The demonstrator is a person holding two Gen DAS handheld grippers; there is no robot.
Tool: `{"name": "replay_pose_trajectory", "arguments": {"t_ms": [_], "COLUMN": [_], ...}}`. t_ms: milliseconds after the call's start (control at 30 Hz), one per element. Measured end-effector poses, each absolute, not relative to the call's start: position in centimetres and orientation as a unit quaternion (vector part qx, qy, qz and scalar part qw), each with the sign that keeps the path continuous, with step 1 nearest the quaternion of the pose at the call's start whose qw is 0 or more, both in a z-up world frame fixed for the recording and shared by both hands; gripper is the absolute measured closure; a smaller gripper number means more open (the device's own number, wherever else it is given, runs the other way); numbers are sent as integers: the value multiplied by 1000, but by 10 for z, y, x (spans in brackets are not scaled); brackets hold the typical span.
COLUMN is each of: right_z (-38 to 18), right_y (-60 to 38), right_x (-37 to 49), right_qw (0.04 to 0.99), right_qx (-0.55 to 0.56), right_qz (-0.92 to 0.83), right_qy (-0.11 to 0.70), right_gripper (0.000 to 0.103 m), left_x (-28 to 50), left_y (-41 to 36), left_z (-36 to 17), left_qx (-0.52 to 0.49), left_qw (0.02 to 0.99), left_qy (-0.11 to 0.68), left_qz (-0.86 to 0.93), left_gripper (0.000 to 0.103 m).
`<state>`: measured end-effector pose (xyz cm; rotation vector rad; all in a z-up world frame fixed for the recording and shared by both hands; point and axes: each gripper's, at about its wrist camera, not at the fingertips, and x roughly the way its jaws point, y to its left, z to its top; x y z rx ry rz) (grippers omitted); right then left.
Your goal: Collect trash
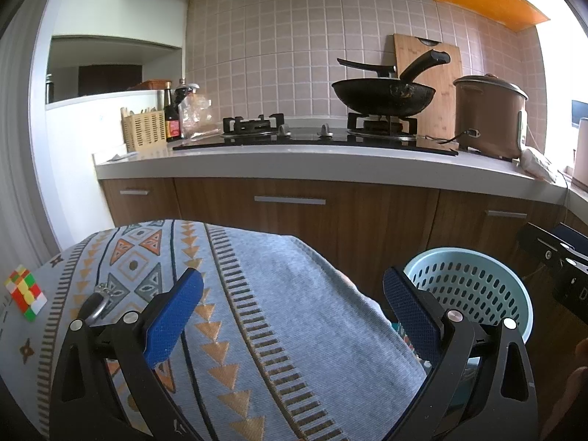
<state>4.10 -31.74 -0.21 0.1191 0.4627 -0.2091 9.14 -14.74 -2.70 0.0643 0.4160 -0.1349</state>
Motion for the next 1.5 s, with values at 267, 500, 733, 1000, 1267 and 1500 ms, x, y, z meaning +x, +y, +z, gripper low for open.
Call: {"name": "replay_pose_trajectory", "arguments": {"t_ms": [267,500,733,1000,1267,1500], "right_z": [-1,-2,-4,-7,-8,-9], "right_y": [-316,-316,-316,-317,-317,-318], "right_x": [41,41,42,42,41,40], "right_qw": [966,966,965,965,965,964], "right_qx": [60,60,60,66,67,68], "right_qz": [-104,-103,-101,-99,-99,-98], "right_qy": [229,229,232,234,234,236], "right_gripper": [35,35,35,35,35,35], "left_x": [92,92,92,92,92,93], "left_y": [-148,-147,-147,-147,-146,-147], "left_z": [-28,-28,-29,-29,-31,-30], "left_qx": [33,33,33,34,36,36], "left_qw": [975,975,975,975,975,975], "left_qy": [208,208,208,209,210,210], "left_qz": [-67,-67,-68,-68,-68,-68], "left_gripper": [8,8,8,8,8,8]}}
